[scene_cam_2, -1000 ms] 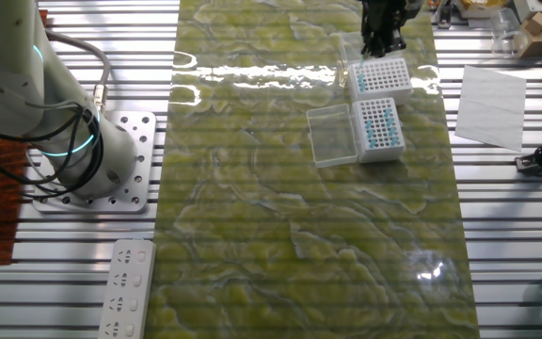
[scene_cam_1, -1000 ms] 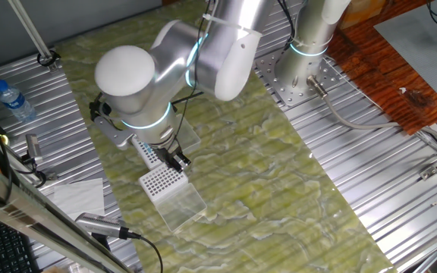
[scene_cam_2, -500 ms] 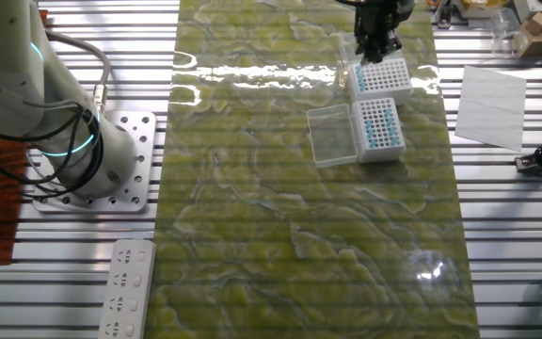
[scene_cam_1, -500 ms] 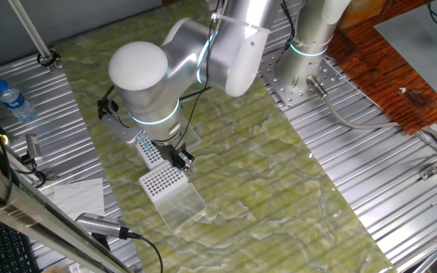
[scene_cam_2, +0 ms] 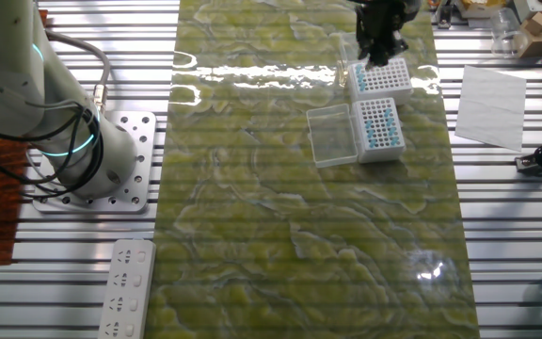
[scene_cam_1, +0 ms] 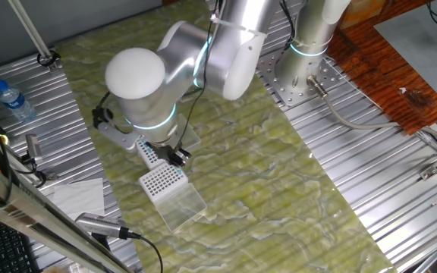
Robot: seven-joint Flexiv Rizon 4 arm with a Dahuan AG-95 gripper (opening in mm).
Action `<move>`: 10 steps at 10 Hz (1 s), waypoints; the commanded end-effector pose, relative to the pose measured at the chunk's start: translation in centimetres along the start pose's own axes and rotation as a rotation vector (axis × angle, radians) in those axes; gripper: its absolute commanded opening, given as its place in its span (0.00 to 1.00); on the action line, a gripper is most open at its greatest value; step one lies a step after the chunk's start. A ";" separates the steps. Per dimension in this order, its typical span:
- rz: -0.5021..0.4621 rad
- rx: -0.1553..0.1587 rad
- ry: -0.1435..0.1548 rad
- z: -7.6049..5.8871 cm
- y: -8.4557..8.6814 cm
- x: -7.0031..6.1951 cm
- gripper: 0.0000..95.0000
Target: Transfer all medium pipette tips from one holder to another
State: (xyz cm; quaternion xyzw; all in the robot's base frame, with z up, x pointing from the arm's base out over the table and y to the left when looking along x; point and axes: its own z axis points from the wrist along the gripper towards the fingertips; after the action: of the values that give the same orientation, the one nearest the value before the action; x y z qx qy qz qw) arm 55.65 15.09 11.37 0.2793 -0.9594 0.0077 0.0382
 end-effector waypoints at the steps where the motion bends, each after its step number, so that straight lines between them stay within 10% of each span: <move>1: -0.160 0.004 -0.010 -0.3 -3.6 -0.5 0.20; 10: -0.322 0.010 -0.038 3.9 -7.9 -0.5 0.20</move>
State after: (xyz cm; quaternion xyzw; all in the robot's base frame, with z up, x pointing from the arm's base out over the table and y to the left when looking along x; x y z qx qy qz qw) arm 60.09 8.50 7.28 0.4346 -0.9005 0.0018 0.0186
